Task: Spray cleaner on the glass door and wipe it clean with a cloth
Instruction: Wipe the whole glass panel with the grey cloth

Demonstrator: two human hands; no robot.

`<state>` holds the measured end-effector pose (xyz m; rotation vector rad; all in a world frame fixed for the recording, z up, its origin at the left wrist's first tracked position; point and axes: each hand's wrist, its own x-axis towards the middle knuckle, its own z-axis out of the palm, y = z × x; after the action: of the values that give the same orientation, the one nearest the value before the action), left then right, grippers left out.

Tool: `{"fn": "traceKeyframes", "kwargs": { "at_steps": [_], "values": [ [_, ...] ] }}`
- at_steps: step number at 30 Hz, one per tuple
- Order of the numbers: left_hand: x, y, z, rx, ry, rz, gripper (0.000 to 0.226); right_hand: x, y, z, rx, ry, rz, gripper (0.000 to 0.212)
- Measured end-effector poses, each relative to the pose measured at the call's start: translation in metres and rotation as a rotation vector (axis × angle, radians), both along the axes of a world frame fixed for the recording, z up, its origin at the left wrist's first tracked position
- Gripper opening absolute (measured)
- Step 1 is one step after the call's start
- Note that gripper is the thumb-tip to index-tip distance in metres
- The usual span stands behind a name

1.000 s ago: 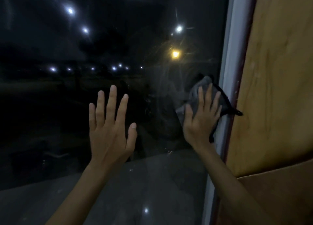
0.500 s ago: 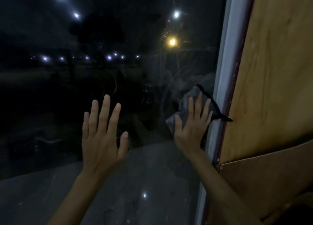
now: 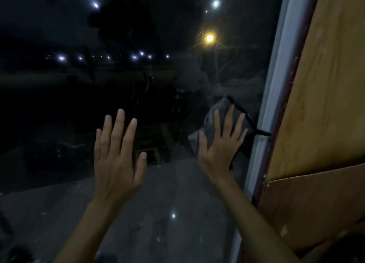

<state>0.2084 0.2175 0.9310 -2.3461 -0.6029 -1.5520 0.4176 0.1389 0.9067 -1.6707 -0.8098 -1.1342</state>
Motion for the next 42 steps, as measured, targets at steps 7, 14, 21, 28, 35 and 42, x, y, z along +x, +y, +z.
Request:
{"fn": "traceKeyframes", "kwargs": {
  "at_steps": [7,14,21,28,35,42],
  "values": [
    [-0.015,0.009,-0.006,-0.009,-0.023,-0.01,0.061,-0.071,0.038,-0.028,-0.191,-0.313,0.089,0.055],
    [-0.038,0.016,-0.016,0.002,-0.046,-0.003,0.061,-0.036,0.017,-0.03,-0.137,-0.24,0.026,0.054],
    [-0.066,0.032,-0.021,0.025,-0.07,0.06,0.059,-0.116,0.061,0.011,-0.151,-0.216,0.062,0.054],
    [-0.095,0.045,-0.023,0.018,-0.079,0.1,0.059,-0.085,0.044,-0.013,-0.235,-0.419,0.013,0.056],
    [-0.113,0.06,-0.019,0.043,-0.116,0.131,0.059,-0.159,0.086,0.032,-0.13,-0.246,0.07,0.054],
    [-0.127,0.065,-0.015,0.054,-0.115,0.094,0.059,-0.125,0.06,-0.023,-0.312,-0.512,0.026,0.055]
  ]
}}
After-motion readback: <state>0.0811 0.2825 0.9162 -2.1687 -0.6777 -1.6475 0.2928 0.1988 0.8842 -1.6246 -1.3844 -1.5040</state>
